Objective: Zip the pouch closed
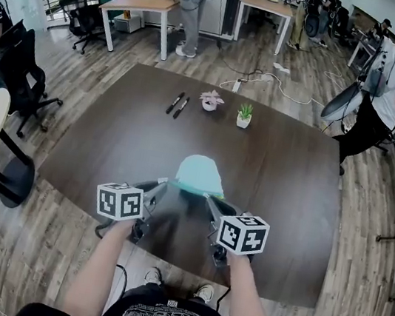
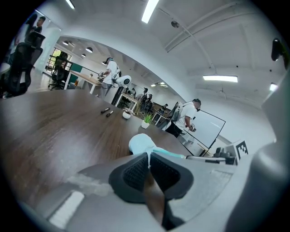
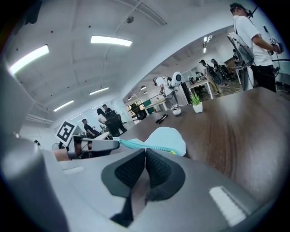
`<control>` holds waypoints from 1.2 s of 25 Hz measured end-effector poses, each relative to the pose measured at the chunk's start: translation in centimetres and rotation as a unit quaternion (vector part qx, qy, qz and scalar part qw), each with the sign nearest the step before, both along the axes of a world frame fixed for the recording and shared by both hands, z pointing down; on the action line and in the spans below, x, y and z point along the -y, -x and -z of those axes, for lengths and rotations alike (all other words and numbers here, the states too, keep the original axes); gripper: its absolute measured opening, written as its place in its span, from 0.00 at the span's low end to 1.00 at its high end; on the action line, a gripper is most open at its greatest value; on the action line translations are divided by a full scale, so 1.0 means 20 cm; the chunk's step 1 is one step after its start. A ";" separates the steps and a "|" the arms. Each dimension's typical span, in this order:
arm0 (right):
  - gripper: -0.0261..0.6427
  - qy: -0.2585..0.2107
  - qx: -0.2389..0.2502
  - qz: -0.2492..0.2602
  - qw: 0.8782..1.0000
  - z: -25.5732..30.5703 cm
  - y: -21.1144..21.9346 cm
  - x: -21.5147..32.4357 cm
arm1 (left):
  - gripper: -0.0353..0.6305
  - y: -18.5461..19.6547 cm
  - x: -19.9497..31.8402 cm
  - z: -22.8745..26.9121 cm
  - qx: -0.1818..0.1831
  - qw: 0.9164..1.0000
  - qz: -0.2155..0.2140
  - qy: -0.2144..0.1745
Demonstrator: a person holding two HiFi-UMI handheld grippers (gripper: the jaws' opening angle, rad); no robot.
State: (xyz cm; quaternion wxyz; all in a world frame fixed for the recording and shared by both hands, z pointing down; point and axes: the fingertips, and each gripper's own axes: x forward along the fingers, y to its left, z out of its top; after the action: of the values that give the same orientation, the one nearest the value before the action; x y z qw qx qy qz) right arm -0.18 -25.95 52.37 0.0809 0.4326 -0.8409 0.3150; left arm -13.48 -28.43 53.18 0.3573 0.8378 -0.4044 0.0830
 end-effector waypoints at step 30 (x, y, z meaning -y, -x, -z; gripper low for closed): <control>0.05 -0.005 -0.003 -0.016 1.000 0.01 -0.04 0.02 | 0.08 0.03 0.03 0.01 0.002 1.000 0.024 -0.005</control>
State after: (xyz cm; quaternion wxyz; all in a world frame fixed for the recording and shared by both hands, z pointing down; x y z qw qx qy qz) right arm 0.71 -26.29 52.22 0.0764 0.4476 -0.8351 0.3106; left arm -14.05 -28.99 53.02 0.3543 0.8293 -0.4258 0.0742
